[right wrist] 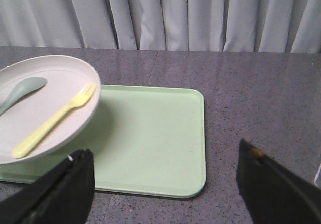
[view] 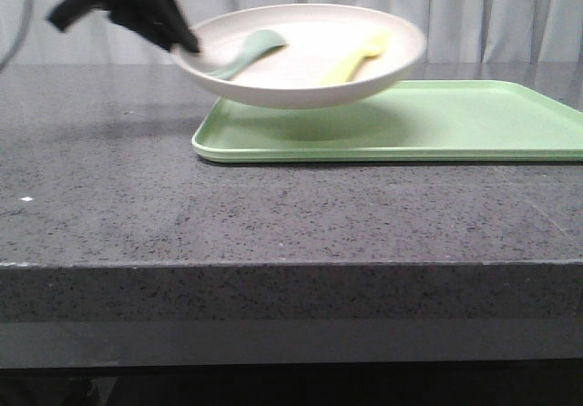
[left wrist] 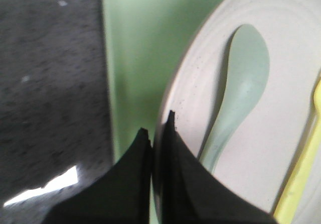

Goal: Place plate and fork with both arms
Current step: 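Lift the plate with the left gripper and carry it onto the tray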

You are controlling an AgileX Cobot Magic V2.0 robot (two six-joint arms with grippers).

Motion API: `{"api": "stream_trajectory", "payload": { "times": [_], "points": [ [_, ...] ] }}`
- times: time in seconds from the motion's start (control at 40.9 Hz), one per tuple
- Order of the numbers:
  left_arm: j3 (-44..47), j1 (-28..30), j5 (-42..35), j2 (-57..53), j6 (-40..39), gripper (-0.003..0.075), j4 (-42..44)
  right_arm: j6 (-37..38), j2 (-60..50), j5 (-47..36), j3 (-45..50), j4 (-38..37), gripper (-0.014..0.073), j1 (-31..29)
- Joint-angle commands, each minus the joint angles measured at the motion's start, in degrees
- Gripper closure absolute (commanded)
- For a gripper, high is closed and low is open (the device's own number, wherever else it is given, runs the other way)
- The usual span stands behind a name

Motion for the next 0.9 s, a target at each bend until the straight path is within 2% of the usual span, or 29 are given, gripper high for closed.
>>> {"api": "stream_trajectory", "payload": {
  "times": [0.0,0.318,0.635,0.88],
  "points": [
    [-7.6,-3.4,-2.0,0.5,-2.7,0.0738,-3.7,-0.5,0.6,-4.4,-2.1,0.2,-0.0009,0.0],
    [-22.4,-8.3,3.9,11.5,-8.9,0.0738,0.0,-0.5,0.6,-4.3,-2.1,0.2,-0.0009,0.0],
    [-22.8,-8.6,0.4,12.8,-10.7,0.0738,2.4,-0.5,0.6,-4.0,-2.1,0.2,-0.0009,0.0],
    [-22.8,-8.6,1.0,13.6,-11.1,0.0738,3.2,-0.5,0.6,-4.0,-2.1,0.2,-0.0009,0.0]
  ]
}}
